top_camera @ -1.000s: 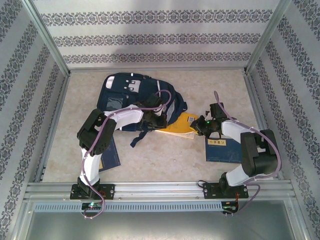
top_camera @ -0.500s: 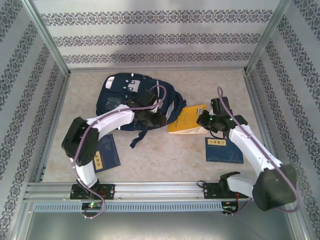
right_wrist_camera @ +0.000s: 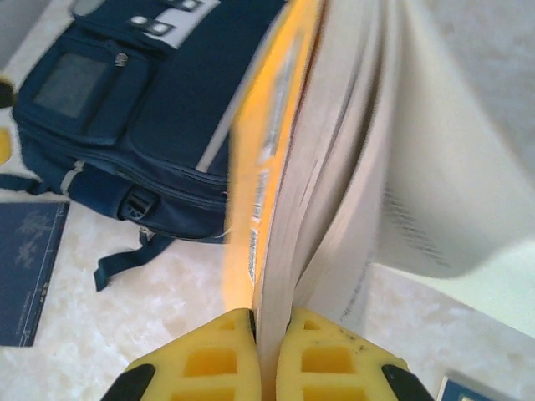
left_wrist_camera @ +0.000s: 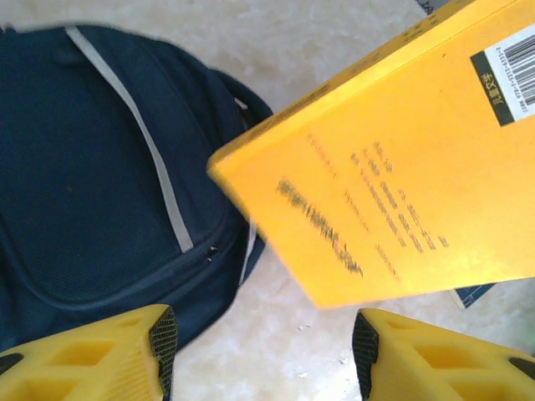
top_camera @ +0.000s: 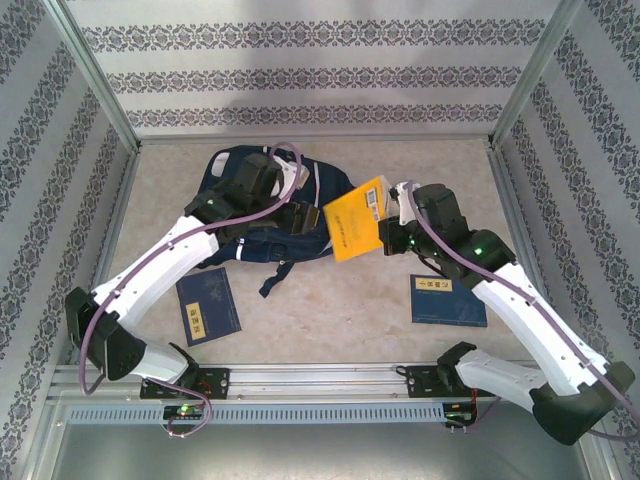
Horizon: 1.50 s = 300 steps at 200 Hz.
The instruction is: Pack the student bag
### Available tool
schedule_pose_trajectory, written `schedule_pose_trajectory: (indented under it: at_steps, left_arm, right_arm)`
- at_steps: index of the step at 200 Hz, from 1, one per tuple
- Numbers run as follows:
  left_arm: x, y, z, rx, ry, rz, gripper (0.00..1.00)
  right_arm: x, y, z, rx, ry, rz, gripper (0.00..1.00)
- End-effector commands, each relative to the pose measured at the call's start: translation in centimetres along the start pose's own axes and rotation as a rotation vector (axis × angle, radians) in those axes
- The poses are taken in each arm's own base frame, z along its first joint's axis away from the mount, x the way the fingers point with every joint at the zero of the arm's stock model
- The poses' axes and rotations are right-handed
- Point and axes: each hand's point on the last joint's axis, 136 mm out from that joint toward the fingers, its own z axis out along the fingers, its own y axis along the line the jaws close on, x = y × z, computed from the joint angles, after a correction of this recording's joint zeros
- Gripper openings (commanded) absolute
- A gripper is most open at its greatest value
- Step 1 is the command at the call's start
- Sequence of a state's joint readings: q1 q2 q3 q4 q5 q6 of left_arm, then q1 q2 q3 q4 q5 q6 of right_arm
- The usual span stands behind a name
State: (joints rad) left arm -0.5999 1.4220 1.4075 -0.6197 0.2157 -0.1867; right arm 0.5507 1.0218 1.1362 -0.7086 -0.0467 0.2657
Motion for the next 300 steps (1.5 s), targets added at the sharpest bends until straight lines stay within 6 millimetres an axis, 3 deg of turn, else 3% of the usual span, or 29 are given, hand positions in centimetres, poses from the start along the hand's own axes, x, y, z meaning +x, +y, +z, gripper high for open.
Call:
schedule_pose_trajectory:
  at_steps: [1, 35, 78, 106, 140, 181, 194, 197, 206, 213, 238, 260, 300]
  left_arm:
    - [-1.4, -0.6, -2.1, 0.025, -0.096, 0.176, 0.61]
    - [-0.5, -2.7, -3.5, 0.136, -0.153, 0.377, 0.69]
    - [1.8, -5.4, -3.5, 0.323, -0.106, 0.462, 0.73]
    - [2.6, -7.2, -3.6, 0.451, -0.105, 0.488, 0.70]
    - [3.3, -8.5, -3.8, 0.556, -0.098, 0.508, 0.51]
    - [3.7, -8.9, -3.7, 0.592, -0.080, 0.515, 0.00]
    - [3.6, -8.8, -3.8, 0.578, -0.087, 0.526, 0.00]
    - [3.5, -8.7, -3.8, 0.574, -0.090, 0.529, 0.00]
    - [3.3, -8.6, -4.0, 0.557, -0.105, 0.539, 0.00]
    - [3.1, -8.6, -4.2, 0.550, -0.119, 0.548, 0.00]
    - [2.8, -9.1, -5.4, 0.568, -0.159, 0.592, 0.00]
    - [3.0, -9.8, -6.5, 0.591, -0.197, 0.668, 0.00]
    - [4.8, -10.9, -8.0, 0.642, -0.215, 0.814, 0.00]
  right_arm:
    - [-2.7, 3.8, -2.8, -0.154, -0.143, -0.242, 0.00]
    - [-1.5, 6.8, -4.3, -0.270, -0.205, -0.529, 0.00]
    - [-0.9, 8.8, -5.6, -0.389, -0.255, -0.650, 0.00]
    - [-0.3, 9.0, -5.7, -0.408, -0.269, -0.700, 0.00]
    - [0.1, 8.6, -5.5, -0.384, -0.280, -0.739, 0.00]
    - [-0.2, 7.5, -5.1, -0.310, -0.283, -0.748, 0.00]
    - [-0.7, 6.9, -5.1, -0.266, -0.293, -0.733, 0.00]
    - [-0.8, 6.7, -5.1, -0.250, -0.295, -0.725, 0.05]
    - [-1.4, 5.8, -5.0, -0.196, -0.302, -0.698, 0.38]
    - [-1.7, 5.5, -5.2, -0.174, -0.310, -0.692, 0.49]
    - [-2.0, 6.0, -6.5, -0.193, -0.361, -0.709, 0.67]
    - [-2.1, 6.0, -6.6, -0.182, -0.357, -0.744, 0.73]
    - [-1.4, 7.6, -6.8, -0.258, -0.315, -0.831, 0.84]
